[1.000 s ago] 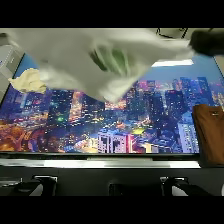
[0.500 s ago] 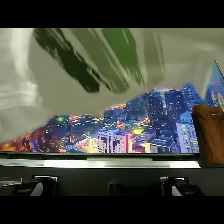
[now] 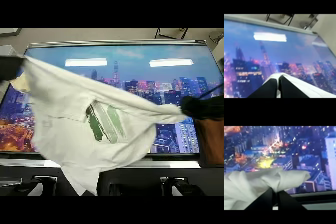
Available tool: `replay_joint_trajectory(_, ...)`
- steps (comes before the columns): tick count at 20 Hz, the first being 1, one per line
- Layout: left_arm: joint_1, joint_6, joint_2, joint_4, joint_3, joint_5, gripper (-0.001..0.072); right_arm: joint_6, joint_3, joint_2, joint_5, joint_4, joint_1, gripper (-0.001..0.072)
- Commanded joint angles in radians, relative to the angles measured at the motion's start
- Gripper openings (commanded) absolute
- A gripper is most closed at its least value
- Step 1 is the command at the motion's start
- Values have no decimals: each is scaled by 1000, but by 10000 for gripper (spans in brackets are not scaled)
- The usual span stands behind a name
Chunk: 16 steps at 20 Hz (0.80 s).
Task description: Fold the clothes and pants, and hang the long-sleeved shirts on hangers.
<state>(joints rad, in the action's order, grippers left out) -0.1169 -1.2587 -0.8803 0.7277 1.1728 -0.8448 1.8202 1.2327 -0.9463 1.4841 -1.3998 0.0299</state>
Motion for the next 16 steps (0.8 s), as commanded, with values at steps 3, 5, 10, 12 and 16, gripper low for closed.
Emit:
replay_joint_trajectory(3,14,21,-303,-43,-204,192,29,65,-201,-338,-655,271,0,44)
replay_joint_trajectory(5,14,21,-383,-125,-201,192,30,65,-188,-435,-834,474,0,45)
replay_joint_trajectory(10,24,21,-494,-137,-203,117,34,-34,-188,-551,-873,607,-9,101)
replay_joint_trajectory(12,19,21,-510,-136,-202,58,202,-63,-182,-553,-850,602,7,190)
replay_joint_trajectory(16,-161,26,-501,42,-111,-312,720,-265,-4,-539,-428,521,224,573)
